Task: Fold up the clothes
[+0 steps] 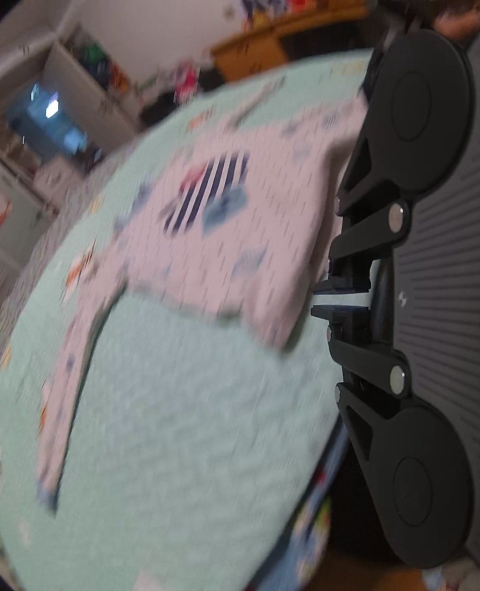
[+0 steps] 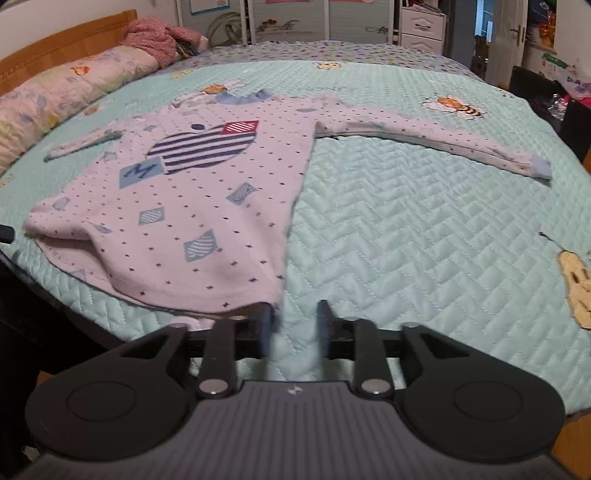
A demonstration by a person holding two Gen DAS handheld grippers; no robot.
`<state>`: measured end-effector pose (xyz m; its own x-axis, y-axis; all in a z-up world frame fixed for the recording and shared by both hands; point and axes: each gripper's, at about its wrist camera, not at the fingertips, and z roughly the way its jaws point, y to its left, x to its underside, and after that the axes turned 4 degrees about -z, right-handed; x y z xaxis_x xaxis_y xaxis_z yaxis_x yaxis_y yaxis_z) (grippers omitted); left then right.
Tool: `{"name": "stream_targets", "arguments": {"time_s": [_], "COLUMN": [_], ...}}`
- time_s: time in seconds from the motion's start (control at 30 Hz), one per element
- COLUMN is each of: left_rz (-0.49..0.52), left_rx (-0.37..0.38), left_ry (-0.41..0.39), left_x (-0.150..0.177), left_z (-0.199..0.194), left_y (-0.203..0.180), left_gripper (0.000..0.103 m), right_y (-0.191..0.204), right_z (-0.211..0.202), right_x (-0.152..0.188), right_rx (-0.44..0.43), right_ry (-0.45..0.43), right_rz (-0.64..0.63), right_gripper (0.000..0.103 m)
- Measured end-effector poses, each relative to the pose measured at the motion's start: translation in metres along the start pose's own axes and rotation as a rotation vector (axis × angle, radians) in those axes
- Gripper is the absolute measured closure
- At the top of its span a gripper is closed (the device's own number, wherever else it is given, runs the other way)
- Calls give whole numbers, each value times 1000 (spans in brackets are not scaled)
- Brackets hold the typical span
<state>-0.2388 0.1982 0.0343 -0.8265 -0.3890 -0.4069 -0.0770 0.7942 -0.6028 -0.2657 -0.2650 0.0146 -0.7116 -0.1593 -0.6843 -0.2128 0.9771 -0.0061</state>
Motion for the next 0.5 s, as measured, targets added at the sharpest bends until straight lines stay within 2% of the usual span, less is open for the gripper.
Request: {"name": "stream_targets", "arguments": {"time_s": [0.03, 0.07, 0.17, 0.27, 0.37, 0.5], "left_rz": [-25, -51, -152, -198, -208, -275], "left_rx": [25, 47, 69, 102, 141, 136], "left_ry": [7, 12, 24, 26, 17, 38], "left_x": [2, 3, 6, 8, 5, 3], "left_z": [4, 7, 24, 33, 36, 48], "left_y": [-1, -1, 4, 1, -6, -3], "left_gripper": [90, 86, 85, 85, 85, 83], "right_y": [-1, -2, -1, 3, 14, 52], "right_z": [-2, -4, -13, -21, -28, -24], "right_x": [0, 1, 0, -2, -8, -20], "right_rx": [14, 23, 12, -4, -86, -203], "right_ry": [7, 10, -14, -42, -87, -125], "right_rz": [-2, 0, 3, 2, -32, -216], "right_gripper": [57, 56, 56, 56, 56, 53]}}
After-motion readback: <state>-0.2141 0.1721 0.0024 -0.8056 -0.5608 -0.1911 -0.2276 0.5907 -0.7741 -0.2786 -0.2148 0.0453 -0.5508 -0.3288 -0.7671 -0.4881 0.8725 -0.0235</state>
